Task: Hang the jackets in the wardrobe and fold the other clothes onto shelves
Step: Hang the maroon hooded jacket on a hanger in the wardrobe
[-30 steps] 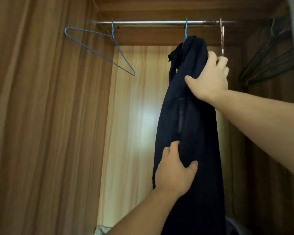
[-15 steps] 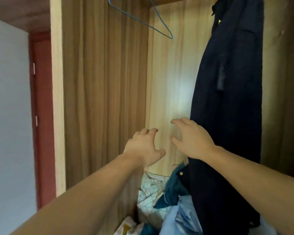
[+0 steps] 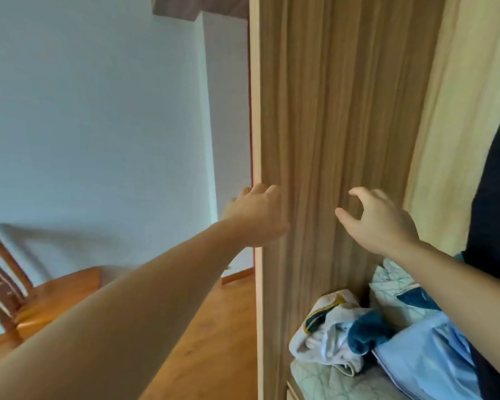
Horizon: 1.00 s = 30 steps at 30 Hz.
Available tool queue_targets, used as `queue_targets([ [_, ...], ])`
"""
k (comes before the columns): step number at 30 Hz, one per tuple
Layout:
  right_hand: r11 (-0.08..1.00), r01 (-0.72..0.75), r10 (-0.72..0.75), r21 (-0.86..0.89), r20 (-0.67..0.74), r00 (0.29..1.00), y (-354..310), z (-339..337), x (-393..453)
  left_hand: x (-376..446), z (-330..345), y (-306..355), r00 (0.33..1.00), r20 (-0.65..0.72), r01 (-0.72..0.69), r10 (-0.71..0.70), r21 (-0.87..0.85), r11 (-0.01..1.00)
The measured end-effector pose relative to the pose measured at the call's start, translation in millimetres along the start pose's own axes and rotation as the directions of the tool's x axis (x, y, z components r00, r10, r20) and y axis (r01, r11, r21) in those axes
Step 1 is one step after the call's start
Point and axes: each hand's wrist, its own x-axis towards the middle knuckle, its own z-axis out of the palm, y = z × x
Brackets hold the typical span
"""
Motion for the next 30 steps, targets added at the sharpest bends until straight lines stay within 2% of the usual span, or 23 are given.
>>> queue_targets([
  [5, 0.979, 0.173, -0.183, 0.109, 0.092, 0.979, -71, 39, -37, -93, -19, -77, 0.965, 0.001, 0.261, -0.262, 0.092, 0.961],
  [9, 0.932, 0.308, -0.339, 0.192, 0.163, 0.926, -143, 62, -81, -183, -38, -137, 0.892, -0.016, 0.451, -0.452, 0.108, 0.886],
  [14, 0.863, 0.429, -0.492, 0.266, 0.259, 0.831, -232, 87, -147, -309, -65, -193, 0.785, -0.052, 0.619, -0.618, 0.125, 0.776],
  [17, 0.833, 0.472, -0.547, 0.288, 0.309, 0.778, -284, 97, -192, -395, -84, -226, 0.690, -0.055, 0.722, -0.722, 0.132, 0.679],
  [21, 0.768, 0.533, -0.638, 0.356, 0.355, 0.683, -349, 110, -257, -501, -105, -254, 0.528, -0.098, 0.849, -0.844, 0.090, 0.521],
  [27, 0.607, 0.613, -0.794, 0.505, 0.352, 0.496, -447, 123, -349, -622, -127, -265, 0.326, -0.174, 0.945, -0.929, 0.059, 0.321],
  [30, 0.508, 0.640, -0.861, 0.576, 0.331, 0.386, -486, 132, -383, -670, -130, -263, 0.199, -0.205, 0.980, -0.958, 0.052, 0.193],
])
